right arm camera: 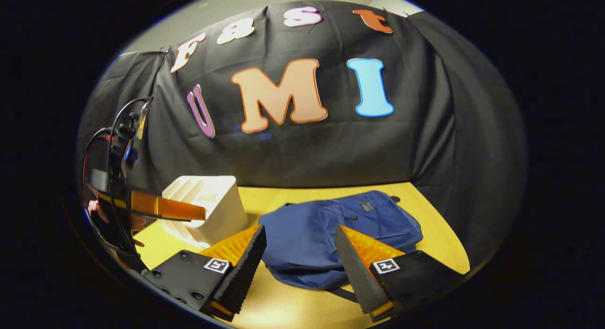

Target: Open the schoolbag, grab two books from the bookshelf and put them into the schoolbag.

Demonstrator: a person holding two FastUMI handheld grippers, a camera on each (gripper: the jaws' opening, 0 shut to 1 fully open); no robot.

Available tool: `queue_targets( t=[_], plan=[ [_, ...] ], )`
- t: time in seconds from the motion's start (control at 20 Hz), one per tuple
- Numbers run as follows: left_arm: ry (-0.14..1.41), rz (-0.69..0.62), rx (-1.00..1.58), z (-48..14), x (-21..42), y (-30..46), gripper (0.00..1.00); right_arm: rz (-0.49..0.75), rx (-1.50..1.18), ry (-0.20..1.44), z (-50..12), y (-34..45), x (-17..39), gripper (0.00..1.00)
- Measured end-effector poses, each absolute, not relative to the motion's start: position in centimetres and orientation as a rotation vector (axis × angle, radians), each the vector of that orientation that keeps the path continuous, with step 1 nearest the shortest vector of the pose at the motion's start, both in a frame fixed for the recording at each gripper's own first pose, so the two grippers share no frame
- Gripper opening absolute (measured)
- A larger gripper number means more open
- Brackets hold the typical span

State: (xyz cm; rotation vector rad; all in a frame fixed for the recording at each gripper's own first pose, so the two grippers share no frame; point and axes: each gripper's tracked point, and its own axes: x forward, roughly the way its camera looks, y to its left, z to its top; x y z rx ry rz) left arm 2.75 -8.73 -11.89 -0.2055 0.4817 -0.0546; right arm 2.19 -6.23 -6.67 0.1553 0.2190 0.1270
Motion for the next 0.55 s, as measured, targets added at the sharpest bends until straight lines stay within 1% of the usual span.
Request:
queue_targets(
  t=[0.2, 0.35, 0.45, 0.55],
  plan=[
    [0.345, 0.066, -0.128, -6.4, 1.0, -4.4, 0.96, 0.105, 0.110, 0.072, 0.0, -5.5, 2.3, 0.93],
    [0.224, 0.155, -0.062, -2.3, 0.0, -1.2, 0.96, 0.107, 0.086, -0.031, 4.4, -4.4, 1.7, 0.95],
    [0.144, 0.192, -0.030, 0.2, -0.3, 0.2, 0.96, 0.104, 0.073, -0.081, 6.3, -4.0, 1.6, 0.96],
    [0.104, 0.199, -0.007, 1.5, -0.7, 0.5, 0.95, 0.097, 0.073, -0.114, 7.3, -3.7, 1.6, 0.94]
  ],
)
